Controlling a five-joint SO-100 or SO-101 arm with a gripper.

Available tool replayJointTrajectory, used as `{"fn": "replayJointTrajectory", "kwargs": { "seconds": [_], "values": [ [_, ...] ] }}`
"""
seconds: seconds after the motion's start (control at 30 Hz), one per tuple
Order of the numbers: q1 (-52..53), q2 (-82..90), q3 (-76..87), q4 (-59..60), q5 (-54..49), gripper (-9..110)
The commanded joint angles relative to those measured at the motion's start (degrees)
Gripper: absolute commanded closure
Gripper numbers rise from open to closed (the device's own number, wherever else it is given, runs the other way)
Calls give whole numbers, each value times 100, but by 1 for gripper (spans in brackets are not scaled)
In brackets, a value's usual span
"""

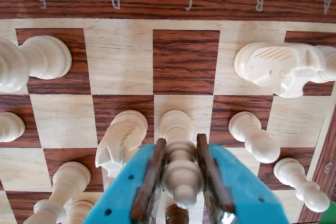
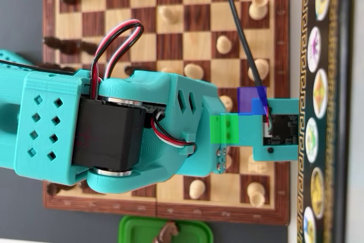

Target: Play chess

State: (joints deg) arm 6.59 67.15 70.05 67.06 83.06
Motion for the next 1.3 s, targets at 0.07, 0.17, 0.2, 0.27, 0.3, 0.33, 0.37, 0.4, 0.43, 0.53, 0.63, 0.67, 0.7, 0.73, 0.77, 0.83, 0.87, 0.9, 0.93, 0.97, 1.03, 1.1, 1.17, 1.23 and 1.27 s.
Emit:
{"fn": "replayJointTrajectory", "kwargs": {
  "seconds": [0.07,0.17,0.2,0.27,0.3,0.33,0.37,0.4,0.43,0.53,0.63,0.67,0.7,0.73,0.77,0.83,0.87,0.9,0.93,0.97,1.03,1.1,1.17,1.23,1.27],
  "values": [
    [62,53,-246,-70,-44,91],
    [62,53,-246,-70,-44,91],
    [62,53,-246,-70,-44,90],
    [62,53,-246,-70,-44,87],
    [62,53,-246,-70,-44,87],
    [62,53,-246,-70,-44,87],
    [62,53,-246,-70,-44,87],
    [62,53,-246,-70,-44,87],
    [62,53,-246,-70,-44,87],
    [62,53,-308,-70,-53,87],
    [62,62,-387,-62,-53,87],
    [53,62,-396,-53,-53,87],
    [53,62,-396,-62,-53,87],
    [53,62,-396,-62,-53,87],
    [53,62,-396,-62,-53,87],
    [53,62,-396,-53,-53,87],
    [53,70,-396,-44,-53,87],
    [53,97,-396,-35,-53,87],
    [53,167,-396,-18,-53,87],
    [62,272,-360,-18,-53,87],
    [70,457,-334,-9,-53,87],
    [70,580,-334,-9,-53,87],
    [70,659,-334,-9,-44,87],
    [70,694,-325,-9,-44,87],
    [70,703,-325,-9,-44,87]
  ]
}}
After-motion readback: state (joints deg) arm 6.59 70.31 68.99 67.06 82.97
